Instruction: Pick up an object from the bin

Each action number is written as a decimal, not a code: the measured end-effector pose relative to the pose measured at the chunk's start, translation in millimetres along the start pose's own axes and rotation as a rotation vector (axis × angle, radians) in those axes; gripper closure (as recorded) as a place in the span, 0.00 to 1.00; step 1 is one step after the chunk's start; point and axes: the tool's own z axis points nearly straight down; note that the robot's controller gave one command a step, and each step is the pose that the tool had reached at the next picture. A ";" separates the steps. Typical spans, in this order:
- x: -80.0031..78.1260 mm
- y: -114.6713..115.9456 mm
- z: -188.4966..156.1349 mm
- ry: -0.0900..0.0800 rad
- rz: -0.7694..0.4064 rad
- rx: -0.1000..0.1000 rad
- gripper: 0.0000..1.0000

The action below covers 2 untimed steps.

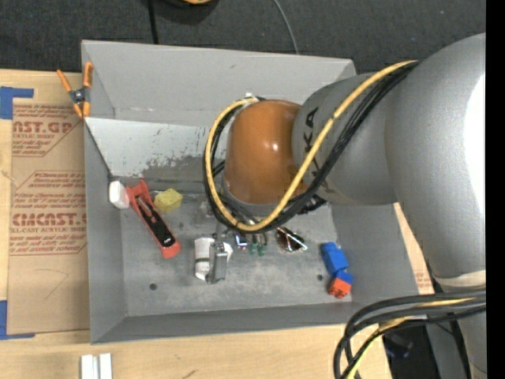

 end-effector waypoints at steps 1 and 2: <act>-3.9 -4.6 29.6 -0.002 -0.165 0.000 0.00; -16.7 -37.8 60.6 -0.001 0.452 -0.004 1.00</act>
Offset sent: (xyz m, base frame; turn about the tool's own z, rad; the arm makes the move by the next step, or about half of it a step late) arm 0.0176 -0.0390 -0.0623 0.4541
